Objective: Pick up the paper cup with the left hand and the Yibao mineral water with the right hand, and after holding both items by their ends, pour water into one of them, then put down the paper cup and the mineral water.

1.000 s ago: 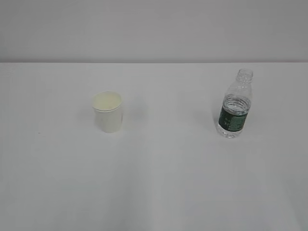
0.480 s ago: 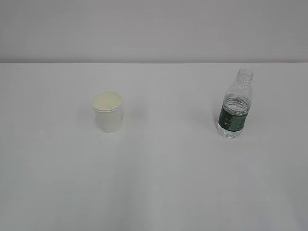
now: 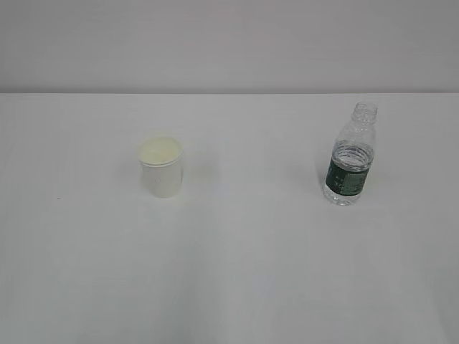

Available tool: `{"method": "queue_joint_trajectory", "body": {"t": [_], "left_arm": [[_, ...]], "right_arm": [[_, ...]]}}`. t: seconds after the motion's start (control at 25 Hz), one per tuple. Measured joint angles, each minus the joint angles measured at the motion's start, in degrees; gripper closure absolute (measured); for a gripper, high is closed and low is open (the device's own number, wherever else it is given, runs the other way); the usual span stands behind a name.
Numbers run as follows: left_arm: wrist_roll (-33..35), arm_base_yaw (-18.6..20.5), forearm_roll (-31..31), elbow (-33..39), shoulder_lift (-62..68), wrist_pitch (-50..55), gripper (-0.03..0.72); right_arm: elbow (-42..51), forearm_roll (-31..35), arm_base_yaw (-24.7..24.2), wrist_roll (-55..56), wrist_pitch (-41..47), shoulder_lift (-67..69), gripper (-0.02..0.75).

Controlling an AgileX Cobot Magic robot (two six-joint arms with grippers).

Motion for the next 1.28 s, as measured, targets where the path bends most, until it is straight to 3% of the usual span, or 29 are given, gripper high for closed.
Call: {"method": "queue_joint_trajectory", "body": {"t": [0.56,1.28], "left_arm": [[0.0,0.0,0.0,0.0,0.0,0.0,0.448],[0.0,0.0,0.0,0.0,0.0,0.0,0.448]], "right_arm": [[-0.1,0.0,-0.1,0.2,-0.1,0.0,0.149],[-1.5,3.9,-0.1,-2.2,-13.5,5.9,0.147]]}}
